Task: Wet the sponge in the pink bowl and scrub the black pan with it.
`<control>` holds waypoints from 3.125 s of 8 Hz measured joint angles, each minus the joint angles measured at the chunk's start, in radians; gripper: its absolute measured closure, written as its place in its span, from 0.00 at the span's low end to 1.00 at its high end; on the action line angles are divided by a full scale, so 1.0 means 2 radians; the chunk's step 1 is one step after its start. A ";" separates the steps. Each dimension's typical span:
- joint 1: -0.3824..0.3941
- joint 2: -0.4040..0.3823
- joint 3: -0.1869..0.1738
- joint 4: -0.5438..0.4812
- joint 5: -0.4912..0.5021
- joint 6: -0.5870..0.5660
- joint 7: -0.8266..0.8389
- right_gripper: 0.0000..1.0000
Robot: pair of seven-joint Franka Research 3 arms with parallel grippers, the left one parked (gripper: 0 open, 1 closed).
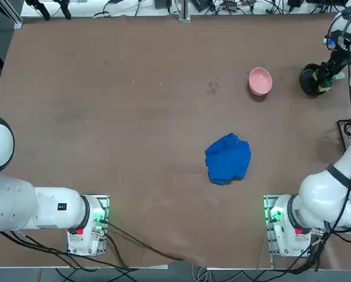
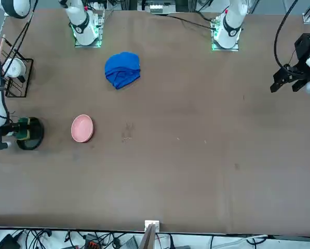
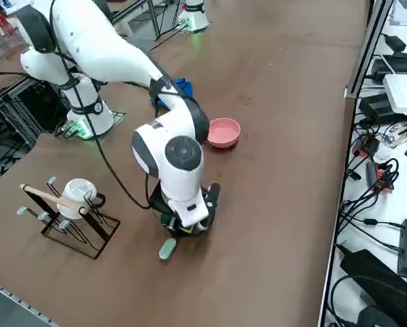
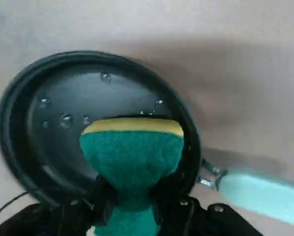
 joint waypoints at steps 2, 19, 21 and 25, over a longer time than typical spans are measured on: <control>0.001 0.003 0.006 0.004 0.000 0.010 0.000 0.58; 0.002 0.004 0.011 0.009 -0.002 -0.012 -0.064 0.58; 0.008 0.004 0.013 0.009 -0.002 -0.012 -0.063 0.58; 0.025 0.005 0.015 0.008 0.003 -0.044 -0.061 0.58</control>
